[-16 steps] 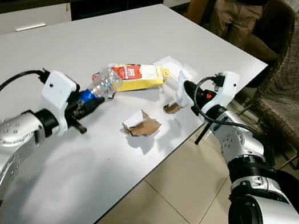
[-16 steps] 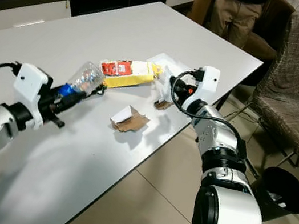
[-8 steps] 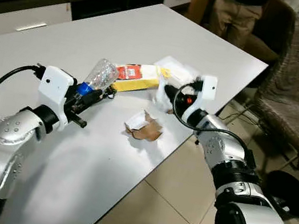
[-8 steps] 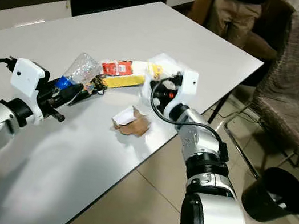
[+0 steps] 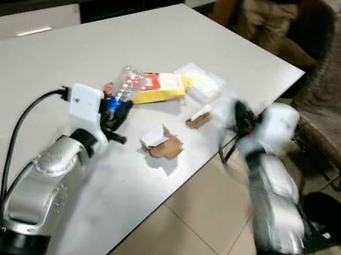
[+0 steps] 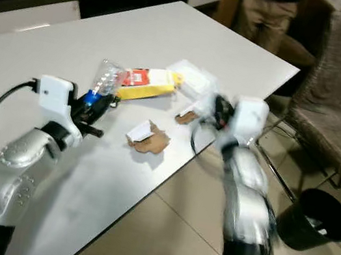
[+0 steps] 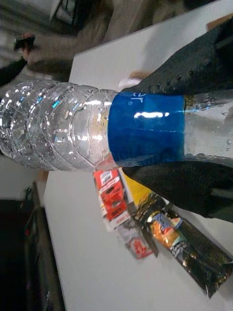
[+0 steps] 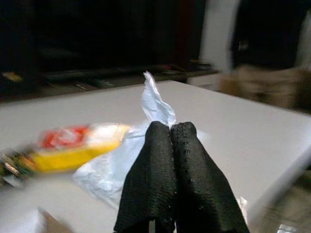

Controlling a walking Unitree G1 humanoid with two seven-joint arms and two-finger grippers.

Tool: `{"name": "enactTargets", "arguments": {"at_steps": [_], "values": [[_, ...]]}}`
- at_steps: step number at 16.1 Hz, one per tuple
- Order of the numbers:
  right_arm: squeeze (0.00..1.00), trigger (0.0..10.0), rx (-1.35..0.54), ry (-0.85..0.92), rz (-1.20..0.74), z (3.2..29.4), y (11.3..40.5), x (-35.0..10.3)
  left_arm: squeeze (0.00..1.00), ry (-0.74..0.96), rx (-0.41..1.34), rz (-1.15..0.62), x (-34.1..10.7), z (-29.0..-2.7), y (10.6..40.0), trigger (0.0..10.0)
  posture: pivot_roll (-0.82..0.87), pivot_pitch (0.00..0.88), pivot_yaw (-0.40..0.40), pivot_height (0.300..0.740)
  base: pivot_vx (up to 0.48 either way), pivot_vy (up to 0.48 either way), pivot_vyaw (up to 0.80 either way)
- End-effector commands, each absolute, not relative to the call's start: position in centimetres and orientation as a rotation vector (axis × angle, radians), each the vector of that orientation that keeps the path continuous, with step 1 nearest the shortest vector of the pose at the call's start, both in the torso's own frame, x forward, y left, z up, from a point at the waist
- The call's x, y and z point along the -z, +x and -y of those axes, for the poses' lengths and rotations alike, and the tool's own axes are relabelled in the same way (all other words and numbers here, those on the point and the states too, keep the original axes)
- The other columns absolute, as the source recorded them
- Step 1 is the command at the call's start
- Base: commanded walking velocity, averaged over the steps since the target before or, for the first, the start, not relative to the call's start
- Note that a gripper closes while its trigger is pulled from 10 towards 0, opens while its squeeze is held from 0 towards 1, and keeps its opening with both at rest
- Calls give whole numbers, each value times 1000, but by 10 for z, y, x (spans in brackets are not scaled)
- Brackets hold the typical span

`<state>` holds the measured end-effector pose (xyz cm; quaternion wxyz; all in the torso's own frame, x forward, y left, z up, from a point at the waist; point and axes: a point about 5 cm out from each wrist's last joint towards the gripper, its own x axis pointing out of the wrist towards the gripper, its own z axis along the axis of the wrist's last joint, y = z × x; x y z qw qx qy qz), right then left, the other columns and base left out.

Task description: Picking trash to rubbish bin

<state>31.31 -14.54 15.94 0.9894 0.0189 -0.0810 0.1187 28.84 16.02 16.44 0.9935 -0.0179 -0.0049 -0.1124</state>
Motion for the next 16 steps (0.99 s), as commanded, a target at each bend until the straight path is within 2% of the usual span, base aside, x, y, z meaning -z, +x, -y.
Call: {"name": "enactTargets", "arguments": {"at_steps": [1, 3, 4, 5, 9, 11, 16], "values": [[0, 10000, -199, -43, 167, 149, 301, -163, 0, -2, 189, 3, -161, -159, 287, 10000, -110, 0, -42, 740, 0, 0, 0], [0, 10000, -169, -75, 148, 151, 282, -153, 0, 39, 181, -15, -152, -159, 280, 10000, -122, 0, -53, 740, 0, 0, 0], [0, 10000, -161, -37, 93, 150, 272, -142, 0, 55, 162, -43, -142, -162, 271, 10000, -121, 0, -60, 740, 0, 0, 0], [0, 10000, -166, -16, 77, 148, 270, -139, 0, 66, 161, -53, -138, -164, 268, 10000, -121, 0, -60, 740, 0, 0, 0], [0, 10000, -176, -30, -7, 141, 262, -126, 0, 138, 177, -34, -139, -157, 261, 10000, -102, 0, -63, 740, 0, 0, -723], [0, 10000, -179, -59, -62, 140, 261, -114, 0, 157, 192, -15, -143, -152, 261, 10000, -98, 0, -60, 740, 0, 0, 0], [0, 10000, -175, -60, -81, 138, 259, -110, 0, 171, 198, -12, -146, -151, 261, 10000, -101, 0, -51, 740, 0, -428, 0]]}}
